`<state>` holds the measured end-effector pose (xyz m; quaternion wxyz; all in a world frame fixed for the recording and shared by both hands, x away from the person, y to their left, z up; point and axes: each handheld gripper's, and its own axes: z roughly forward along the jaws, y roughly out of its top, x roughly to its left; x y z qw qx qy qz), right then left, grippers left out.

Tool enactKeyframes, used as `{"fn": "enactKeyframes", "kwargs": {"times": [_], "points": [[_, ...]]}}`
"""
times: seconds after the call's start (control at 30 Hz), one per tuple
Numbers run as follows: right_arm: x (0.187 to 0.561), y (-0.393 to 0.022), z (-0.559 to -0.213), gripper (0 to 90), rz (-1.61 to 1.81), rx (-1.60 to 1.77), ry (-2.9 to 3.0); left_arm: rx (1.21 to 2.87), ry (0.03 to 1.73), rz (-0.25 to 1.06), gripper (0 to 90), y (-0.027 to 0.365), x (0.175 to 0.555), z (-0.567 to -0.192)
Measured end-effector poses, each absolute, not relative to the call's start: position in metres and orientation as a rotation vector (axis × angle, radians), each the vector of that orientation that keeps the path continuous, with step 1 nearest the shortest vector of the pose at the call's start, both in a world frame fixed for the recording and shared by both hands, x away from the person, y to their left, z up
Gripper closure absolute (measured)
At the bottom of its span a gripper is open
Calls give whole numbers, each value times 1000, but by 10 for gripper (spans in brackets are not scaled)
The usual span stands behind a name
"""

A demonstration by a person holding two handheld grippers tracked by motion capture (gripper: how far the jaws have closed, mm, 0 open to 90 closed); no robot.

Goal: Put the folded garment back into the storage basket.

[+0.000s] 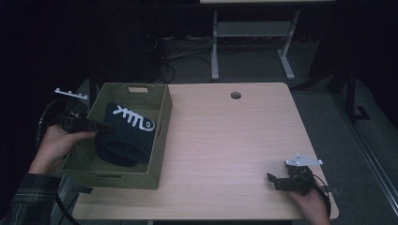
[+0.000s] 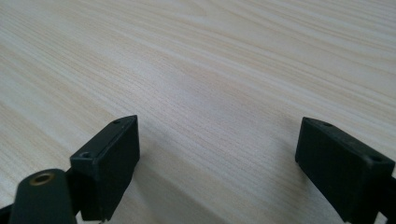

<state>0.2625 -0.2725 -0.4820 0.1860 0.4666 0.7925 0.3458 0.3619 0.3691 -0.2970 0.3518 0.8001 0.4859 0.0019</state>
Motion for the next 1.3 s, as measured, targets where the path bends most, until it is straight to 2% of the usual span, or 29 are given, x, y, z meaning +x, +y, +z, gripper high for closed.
{"fn": "enactKeyframes", "kwargs": {"times": [0.23, 0.3, 0.33, 0.87, 1.13, 1.3], "points": [[262, -272, -482, 134, 974, 1316, 2232, 2104, 1291, -23, 709, 369, 371, -322], [262, -272, -482, 134, 974, 1316, 2232, 2115, 1306, -8, 703, 370, 373, -328], [262, -272, -482, 134, 974, 1316, 2232, 2168, 1330, 45, 700, 370, 375, -332], [262, -272, -482, 134, 975, 1317, 2231, 2267, 1428, 188, 606, 380, 382, -359], [262, -272, -482, 134, 975, 1317, 2231, 2277, 1471, 224, 526, 384, 385, -368], [262, -272, -482, 134, 975, 1317, 2231, 2237, 1501, 253, 436, 391, 384, -362]]}}
